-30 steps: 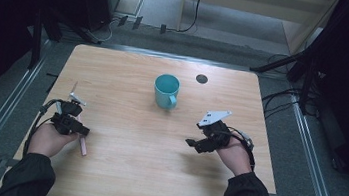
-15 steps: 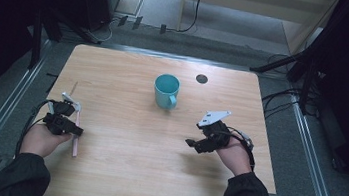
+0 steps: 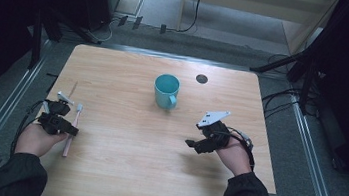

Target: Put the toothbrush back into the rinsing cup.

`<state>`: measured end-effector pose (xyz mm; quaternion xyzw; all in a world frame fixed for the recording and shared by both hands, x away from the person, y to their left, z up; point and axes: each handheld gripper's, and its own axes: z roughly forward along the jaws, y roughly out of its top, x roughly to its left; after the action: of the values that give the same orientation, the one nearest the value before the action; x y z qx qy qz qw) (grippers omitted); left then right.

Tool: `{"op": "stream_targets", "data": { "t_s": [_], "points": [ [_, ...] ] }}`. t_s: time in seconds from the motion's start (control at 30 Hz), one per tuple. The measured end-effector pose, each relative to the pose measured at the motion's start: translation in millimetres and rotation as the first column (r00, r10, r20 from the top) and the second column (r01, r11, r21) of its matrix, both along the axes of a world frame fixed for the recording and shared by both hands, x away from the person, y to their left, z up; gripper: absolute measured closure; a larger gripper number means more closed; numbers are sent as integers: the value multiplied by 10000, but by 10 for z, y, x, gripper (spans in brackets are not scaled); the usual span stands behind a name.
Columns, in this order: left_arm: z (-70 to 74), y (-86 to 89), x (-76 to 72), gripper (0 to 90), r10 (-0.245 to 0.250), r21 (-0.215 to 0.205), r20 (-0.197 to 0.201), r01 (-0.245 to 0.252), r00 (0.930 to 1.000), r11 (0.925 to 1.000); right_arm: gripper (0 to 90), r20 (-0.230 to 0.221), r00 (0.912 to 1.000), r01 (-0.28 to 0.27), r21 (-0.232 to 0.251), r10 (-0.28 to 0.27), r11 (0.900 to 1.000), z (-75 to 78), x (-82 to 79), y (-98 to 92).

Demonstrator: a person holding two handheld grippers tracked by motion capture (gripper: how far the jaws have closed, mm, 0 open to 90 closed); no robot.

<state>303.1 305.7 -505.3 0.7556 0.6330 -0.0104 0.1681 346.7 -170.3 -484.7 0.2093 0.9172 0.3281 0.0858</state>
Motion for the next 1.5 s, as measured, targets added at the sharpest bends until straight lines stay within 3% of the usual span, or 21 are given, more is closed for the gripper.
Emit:
{"op": "stream_targets", "data": {
  "t_s": [0.1, 0.2, 0.23, 0.3, 0.4, 0.63, 1.17, 1.5],
  "points": [
    [166, -20, -6, 847, -75, -29, 393, 76, 9992, 10000, 264, -12, 10000, -27, -17, 27, 10000, -4, 0, 9],
    [222, -14, 5, 839, 148, 58, 318, -150, 9994, 9999, 264, -12, 10000, -63, 5, 63, 10000, -7, 1, 15],
    [236, -5, 21, 838, 343, 379, 242, -352, 9991, 9987, 264, -1, 10000, -100, -53, 100, 9999, -12, 1, 21],
    [239, -1, 29, 833, 515, 429, 142, -521, 9986, 9977, 264, -36, 9999, -118, -41, 118, 9999, -14, 0, 25],
    [217, 8, 80, 812, 775, 447, -93, -770, 9970, 9960, 264, -28, 9999, -150, -107, 150, 9998, -13, -9, 32],
    [149, -1, 158, 762, 568, 607, -549, -535, 9969, 9967, 264, -71, 9999, -122, -262, 120, 9996, -17, -32, 10],
    [72, 74, 192, 728, 720, 572, -881, -671, 9935, 9961, 264, 103, 9999, -59, -369, 62, 9993, -16, -108, -55],
    [17, 16, 168, 727, 664, 634, -1025, -601, 9925, 9962, 264, 140, 9999, -80, -362, 86, 9993, -14, -110, -55]
  ]
}}
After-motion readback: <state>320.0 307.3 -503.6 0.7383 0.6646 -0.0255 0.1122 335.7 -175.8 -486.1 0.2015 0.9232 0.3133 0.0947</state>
